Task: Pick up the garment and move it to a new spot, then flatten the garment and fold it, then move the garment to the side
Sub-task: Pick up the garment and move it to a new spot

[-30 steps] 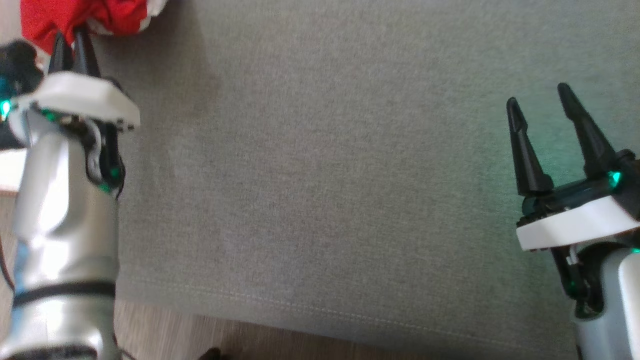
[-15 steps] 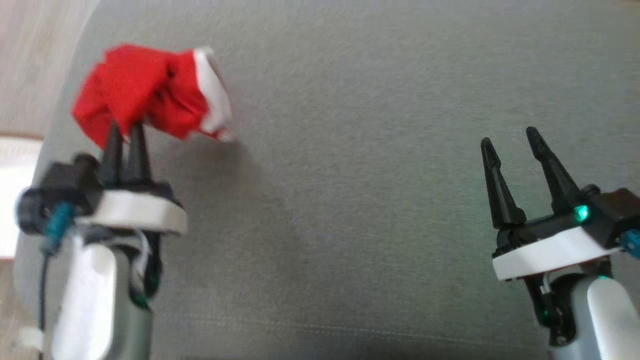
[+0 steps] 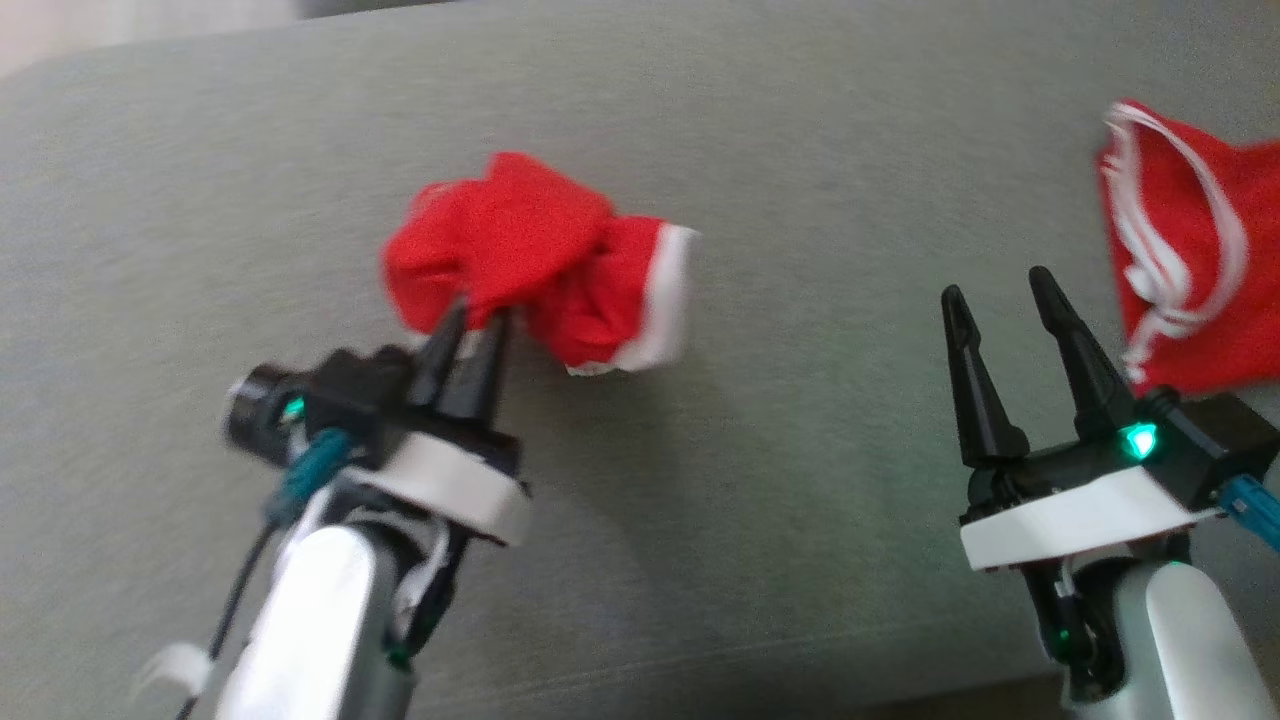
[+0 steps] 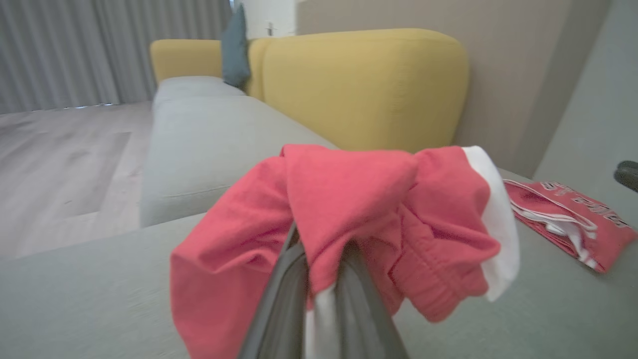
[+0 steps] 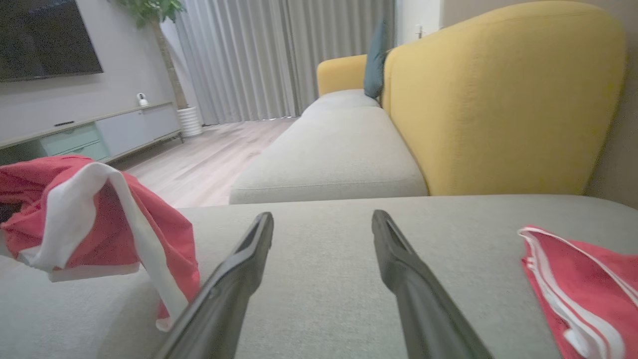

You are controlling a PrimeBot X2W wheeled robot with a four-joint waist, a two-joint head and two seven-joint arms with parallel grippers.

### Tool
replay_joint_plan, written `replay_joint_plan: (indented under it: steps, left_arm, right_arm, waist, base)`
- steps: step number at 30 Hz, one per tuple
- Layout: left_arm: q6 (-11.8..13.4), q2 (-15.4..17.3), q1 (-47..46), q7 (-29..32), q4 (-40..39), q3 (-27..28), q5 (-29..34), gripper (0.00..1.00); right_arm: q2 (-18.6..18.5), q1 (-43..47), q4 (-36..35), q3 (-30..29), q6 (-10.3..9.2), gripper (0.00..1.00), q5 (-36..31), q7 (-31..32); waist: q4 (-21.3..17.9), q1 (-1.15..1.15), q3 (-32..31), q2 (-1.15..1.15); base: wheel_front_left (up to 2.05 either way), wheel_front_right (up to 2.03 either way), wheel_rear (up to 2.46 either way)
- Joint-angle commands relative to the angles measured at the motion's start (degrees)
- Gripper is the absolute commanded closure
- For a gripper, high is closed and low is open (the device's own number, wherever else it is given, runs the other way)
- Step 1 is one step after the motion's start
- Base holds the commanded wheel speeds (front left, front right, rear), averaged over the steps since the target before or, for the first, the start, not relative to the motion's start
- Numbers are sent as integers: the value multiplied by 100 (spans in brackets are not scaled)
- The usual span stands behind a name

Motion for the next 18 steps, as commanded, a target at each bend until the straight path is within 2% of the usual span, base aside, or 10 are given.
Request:
replay_joint_plan:
  steps: [1, 5, 9, 16, 17, 18]
  left_arm:
    - [-35, -13, -362, 7, -142, 71, 24, 100]
    - [-168, -35, -601, 117, 284, -356, 141, 100]
    - [-255, 0, -705, 291, 854, -663, 251, 100]
    - [-358, 128, -749, 366, 1583, -975, 231, 100]
    - [-374, 133, -742, 367, 1645, -1034, 197, 59]
    - [-389, 134, -727, 367, 1694, -1077, 140, 4]
  right_arm:
    - [25, -103, -168, 110, -4, 0, 33, -75]
    - [81, -105, -75, 67, -4, 0, 84, -177]
    - [124, -103, 25, 52, -4, 0, 137, -271]
    - [160, -131, 131, 12, -4, 0, 150, -383]
    - [163, -135, 142, 6, -4, 0, 144, -386]
    - [165, -137, 152, -1, -4, 0, 136, -384]
  waist:
    - [-483, 0, 221, 0]
    - [-917, 0, 415, 0]
    - [-1170, 0, 550, 0]
    - [-1138, 0, 630, 0]
    - [-1088, 0, 610, 0]
    - [-1034, 0, 581, 0]
  base:
    - [0, 0, 0]
    - [0, 0, 0]
    - [0, 0, 0]
    - [0, 0, 0]
    - [0, 0, 0]
    - [0, 0, 0]
